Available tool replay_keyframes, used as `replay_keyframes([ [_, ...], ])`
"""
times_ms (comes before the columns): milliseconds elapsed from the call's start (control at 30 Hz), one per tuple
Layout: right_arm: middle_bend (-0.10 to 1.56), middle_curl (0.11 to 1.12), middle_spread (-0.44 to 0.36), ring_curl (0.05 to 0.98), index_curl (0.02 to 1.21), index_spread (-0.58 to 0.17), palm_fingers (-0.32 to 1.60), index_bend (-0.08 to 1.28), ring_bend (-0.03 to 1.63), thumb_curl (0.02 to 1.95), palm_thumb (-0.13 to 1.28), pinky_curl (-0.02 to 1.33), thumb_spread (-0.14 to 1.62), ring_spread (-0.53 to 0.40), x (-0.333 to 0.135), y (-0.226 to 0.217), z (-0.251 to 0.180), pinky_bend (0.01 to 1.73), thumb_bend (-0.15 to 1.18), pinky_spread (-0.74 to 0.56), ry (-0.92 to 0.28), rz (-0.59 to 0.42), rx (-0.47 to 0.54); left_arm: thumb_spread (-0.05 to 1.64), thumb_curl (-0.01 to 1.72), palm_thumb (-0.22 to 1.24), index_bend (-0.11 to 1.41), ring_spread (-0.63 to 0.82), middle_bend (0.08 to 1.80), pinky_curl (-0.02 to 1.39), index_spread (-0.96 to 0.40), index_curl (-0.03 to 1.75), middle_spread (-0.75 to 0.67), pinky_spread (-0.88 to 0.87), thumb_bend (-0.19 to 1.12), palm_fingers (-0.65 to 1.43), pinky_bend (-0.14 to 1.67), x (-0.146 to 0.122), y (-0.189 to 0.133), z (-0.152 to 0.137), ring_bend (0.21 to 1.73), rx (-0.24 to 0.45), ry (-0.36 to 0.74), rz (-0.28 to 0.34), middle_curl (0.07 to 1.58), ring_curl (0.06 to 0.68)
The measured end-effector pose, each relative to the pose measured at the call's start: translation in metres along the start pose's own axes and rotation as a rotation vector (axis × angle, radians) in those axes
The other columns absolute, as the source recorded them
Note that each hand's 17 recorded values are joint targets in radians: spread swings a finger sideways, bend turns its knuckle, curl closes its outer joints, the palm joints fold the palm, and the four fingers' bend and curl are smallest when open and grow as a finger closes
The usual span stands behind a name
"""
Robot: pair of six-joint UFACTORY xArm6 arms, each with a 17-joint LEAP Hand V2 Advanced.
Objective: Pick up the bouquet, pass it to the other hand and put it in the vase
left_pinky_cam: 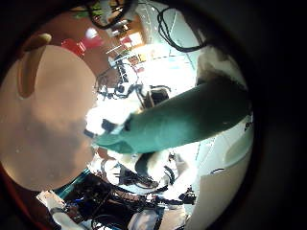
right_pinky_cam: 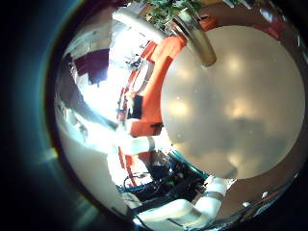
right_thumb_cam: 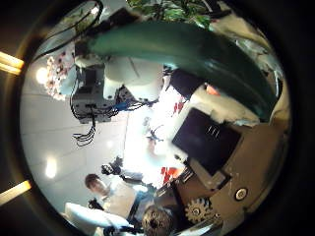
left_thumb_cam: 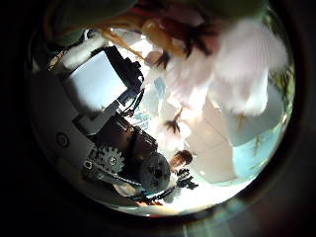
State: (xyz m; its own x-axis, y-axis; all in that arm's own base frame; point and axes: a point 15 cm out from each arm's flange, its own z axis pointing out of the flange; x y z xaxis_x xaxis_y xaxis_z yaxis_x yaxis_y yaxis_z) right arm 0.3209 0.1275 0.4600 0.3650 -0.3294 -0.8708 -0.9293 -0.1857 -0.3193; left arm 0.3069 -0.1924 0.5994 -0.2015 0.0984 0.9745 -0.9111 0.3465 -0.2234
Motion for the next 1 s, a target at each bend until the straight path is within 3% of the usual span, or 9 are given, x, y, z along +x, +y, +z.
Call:
replay_keyframes([
  [267,1.06,0.67,-0.183,0.548,0.78,-0.322,0.79,0.64,1.26,0.95,0.75,0.69,1.03,-0.245,0.016,0.012,-0.005,1.15,-0.03,-0.46,-0.039,0.084,0.062,1.06,0.71,1.06,0.61,-0.41,1.07,0.77,-0.67,1.14,-0.55,-0.53,0.14,1.03,1.34,0.037,-0.021,-0.035,1.53,0.137,-0.127,0.116,1.05,0.564],
  [333,0.94,0.63,-0.183,0.540,0.73,-0.338,0.58,0.48,1.26,0.91,0.76,0.69,1.04,-0.258,0.016,0.014,-0.005,1.20,-0.02,-0.47,-0.047,0.092,0.070,1.07,0.73,1.06,0.60,-0.41,1.08,0.78,-0.68,1.17,-0.55,-0.53,0.14,1.03,1.34,0.044,-0.027,-0.045,1.54,0.162,-0.165,0.139,1.06,0.563],
  [433,0.82,0.59,-0.174,0.510,0.67,-0.360,0.37,0.37,1.20,0.86,0.76,0.67,1.05,-0.246,0.018,0.014,-0.008,1.16,-0.02,-0.42,-0.048,0.100,0.081,1.08,0.75,1.06,0.59,-0.41,1.08,0.80,-0.69,1.20,-0.56,-0.54,0.13,1.02,1.33,0.058,-0.036,-0.058,1.54,0.203,-0.224,0.180,1.07,0.565],
  [600,0.72,0.54,-0.143,0.459,0.61,-0.376,0.24,0.38,1.10,0.79,0.79,0.62,1.04,-0.205,0.017,0.015,-0.013,1.01,-0.02,-0.25,-0.038,0.096,0.097,1.09,0.79,1.06,0.57,-0.40,1.08,0.83,-0.71,1.27,-0.57,-0.55,0.12,1.01,1.31,0.068,-0.054,-0.075,1.56,0.298,-0.277,0.223,1.08,0.565],
  [1000,0.62,0.48,-0.107,0.401,0.54,-0.363,0.27,0.34,1.04,0.68,0.81,0.54,1.02,-0.154,0.014,0.016,-0.013,0.88,-0.02,0.02,-0.033,0.090,0.099,1.11,0.85,1.07,0.53,-0.40,1.07,0.89,-0.73,1.35,-0.57,-0.57,0.10,1.02,1.27,0.073,-0.105,-0.108,1.56,0.462,-0.337,0.290,1.10,0.559],
])
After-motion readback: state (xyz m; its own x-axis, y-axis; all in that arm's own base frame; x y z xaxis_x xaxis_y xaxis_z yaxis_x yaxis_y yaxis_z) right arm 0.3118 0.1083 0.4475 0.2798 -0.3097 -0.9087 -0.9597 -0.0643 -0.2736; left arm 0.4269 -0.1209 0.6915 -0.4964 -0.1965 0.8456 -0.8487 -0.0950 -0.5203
